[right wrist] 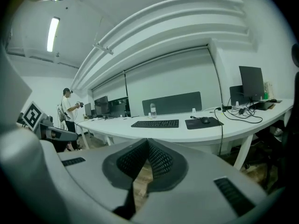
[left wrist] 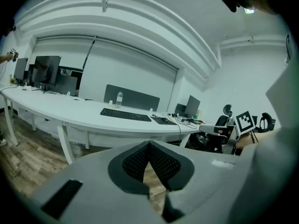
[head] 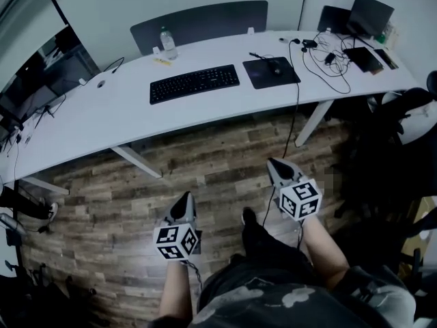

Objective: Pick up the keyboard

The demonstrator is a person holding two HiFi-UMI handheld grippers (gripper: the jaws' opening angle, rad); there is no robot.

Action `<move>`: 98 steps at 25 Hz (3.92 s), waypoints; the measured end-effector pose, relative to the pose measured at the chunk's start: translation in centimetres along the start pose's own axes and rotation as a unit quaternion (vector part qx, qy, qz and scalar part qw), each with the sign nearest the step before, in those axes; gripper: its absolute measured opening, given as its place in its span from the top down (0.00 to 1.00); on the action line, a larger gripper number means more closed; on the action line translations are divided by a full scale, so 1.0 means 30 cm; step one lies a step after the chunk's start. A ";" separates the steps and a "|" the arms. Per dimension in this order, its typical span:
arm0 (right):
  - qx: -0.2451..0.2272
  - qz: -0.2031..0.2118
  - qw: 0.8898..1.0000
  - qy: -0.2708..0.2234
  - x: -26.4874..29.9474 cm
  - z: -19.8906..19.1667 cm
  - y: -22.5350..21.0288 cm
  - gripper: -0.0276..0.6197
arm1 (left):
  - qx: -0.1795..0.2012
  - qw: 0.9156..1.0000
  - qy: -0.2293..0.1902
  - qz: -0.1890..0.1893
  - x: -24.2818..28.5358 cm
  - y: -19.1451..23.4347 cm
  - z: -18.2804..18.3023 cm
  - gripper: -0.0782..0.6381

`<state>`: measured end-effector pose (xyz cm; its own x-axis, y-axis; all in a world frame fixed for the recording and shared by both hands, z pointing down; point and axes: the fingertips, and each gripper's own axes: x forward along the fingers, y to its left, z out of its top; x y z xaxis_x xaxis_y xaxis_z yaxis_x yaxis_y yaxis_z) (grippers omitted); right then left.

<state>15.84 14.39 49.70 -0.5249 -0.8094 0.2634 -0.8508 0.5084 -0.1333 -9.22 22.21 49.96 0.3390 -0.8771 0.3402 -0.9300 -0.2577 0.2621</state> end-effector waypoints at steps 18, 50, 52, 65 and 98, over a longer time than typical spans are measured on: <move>0.041 0.059 0.997 0.014 0.494 0.172 -0.405 0.74 | 0.020 0.999 -0.014 0.025 0.568 0.013 0.301 0.89; 0.037 0.060 0.997 0.045 1.088 0.284 -0.435 0.47 | 0.091 0.994 0.056 -0.011 1.017 0.482 0.440 0.27; 0.045 0.052 0.997 0.044 1.164 0.307 -0.447 0.40 | 0.110 0.991 0.072 -0.011 1.077 0.549 0.458 0.26; 0.065 0.011 0.996 0.065 1.427 0.376 -0.533 0.36 | 0.346 0.904 0.217 -0.129 1.377 0.729 0.467 0.19; 0.096 -0.042 0.991 0.089 1.699 0.394 -0.609 0.36 | 0.424 0.670 0.549 -0.265 1.614 0.909 0.296 0.07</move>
<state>4.33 -39.63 54.26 -0.4533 -0.7730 0.4437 -0.8897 0.3623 -0.2778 -19.43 -30.88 65.54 0.1197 0.1353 0.9835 -0.2267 -0.9608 0.1598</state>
